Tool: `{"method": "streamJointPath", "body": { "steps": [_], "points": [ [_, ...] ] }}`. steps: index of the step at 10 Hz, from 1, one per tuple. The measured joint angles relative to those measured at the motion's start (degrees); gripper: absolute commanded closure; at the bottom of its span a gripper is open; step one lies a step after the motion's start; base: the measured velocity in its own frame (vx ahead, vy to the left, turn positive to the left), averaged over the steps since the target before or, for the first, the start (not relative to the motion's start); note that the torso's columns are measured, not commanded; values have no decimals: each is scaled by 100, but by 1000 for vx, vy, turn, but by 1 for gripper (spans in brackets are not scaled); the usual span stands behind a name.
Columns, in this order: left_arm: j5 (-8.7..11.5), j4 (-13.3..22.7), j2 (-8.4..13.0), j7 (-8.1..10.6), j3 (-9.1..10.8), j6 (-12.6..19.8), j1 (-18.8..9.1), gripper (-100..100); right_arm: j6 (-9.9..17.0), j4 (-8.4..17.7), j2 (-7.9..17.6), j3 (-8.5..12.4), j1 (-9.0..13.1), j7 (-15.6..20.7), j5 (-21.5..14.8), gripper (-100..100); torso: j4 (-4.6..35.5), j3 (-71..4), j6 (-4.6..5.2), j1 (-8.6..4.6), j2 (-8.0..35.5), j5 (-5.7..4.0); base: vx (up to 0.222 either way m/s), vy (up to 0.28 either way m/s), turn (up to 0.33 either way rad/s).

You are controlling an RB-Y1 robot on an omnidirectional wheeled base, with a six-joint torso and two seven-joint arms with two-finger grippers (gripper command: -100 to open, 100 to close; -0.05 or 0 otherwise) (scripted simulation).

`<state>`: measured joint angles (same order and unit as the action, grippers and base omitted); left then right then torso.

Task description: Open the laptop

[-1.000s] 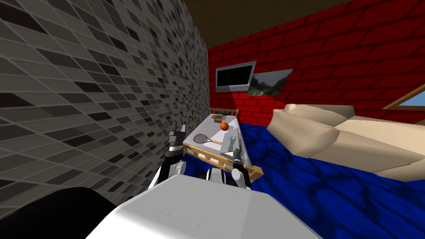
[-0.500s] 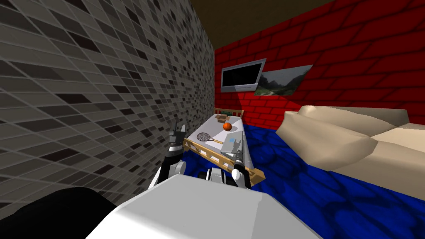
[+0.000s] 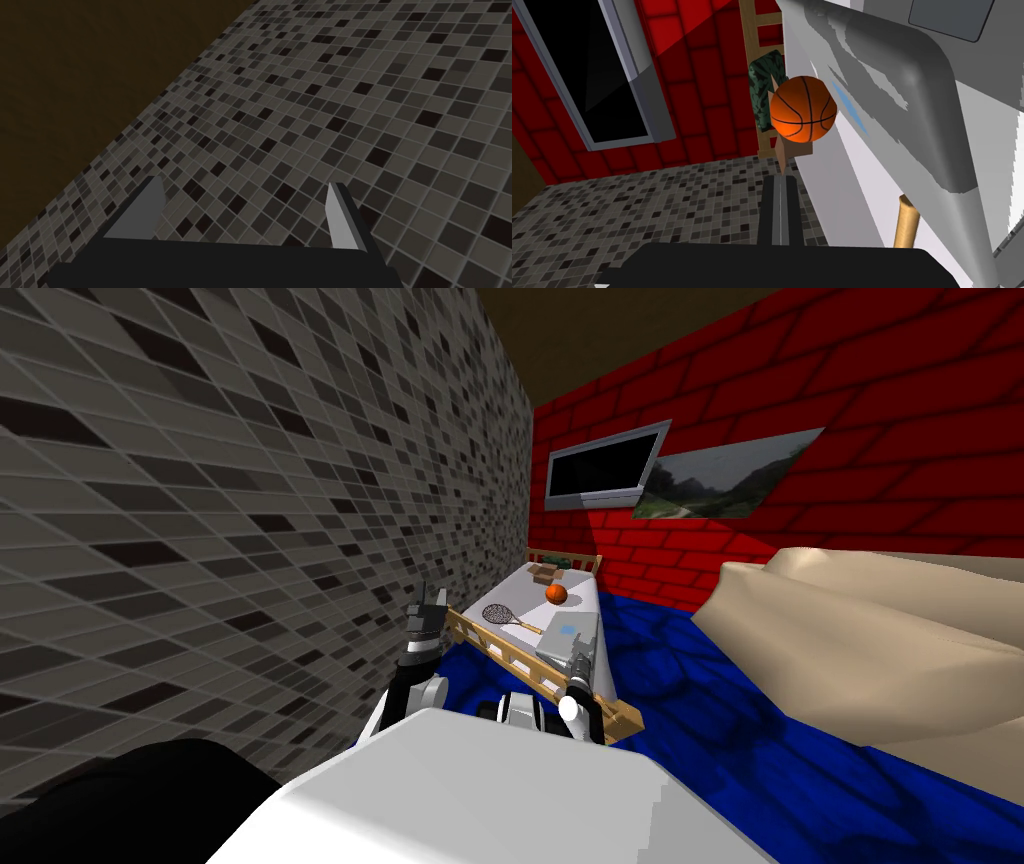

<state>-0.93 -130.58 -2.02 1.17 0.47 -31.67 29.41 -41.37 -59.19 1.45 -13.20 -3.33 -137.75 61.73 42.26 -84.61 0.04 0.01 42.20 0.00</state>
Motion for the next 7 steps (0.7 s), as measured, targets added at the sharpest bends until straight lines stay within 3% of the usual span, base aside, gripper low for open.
{"method": "streamJointPath", "body": {
  "steps": [1,5,7],
  "points": [
    [0,0,0,0,-1,0,-2,0,-80,99,-88,153,10,-122,-103,-100,2,6,-10,-4,11,-1,-78,-37,-57],
    [0,0,-1,0,-1,0,0,0,380,-179,-214,390,244,429,108,-100,1,2,-4,5,6,2,-39,31,-123],
    [0,0,-1,0,-1,0,0,0,631,-185,-262,532,494,704,227,-100,3,7,-4,-8,12,-2,-56,15,-109]
  ]
}}
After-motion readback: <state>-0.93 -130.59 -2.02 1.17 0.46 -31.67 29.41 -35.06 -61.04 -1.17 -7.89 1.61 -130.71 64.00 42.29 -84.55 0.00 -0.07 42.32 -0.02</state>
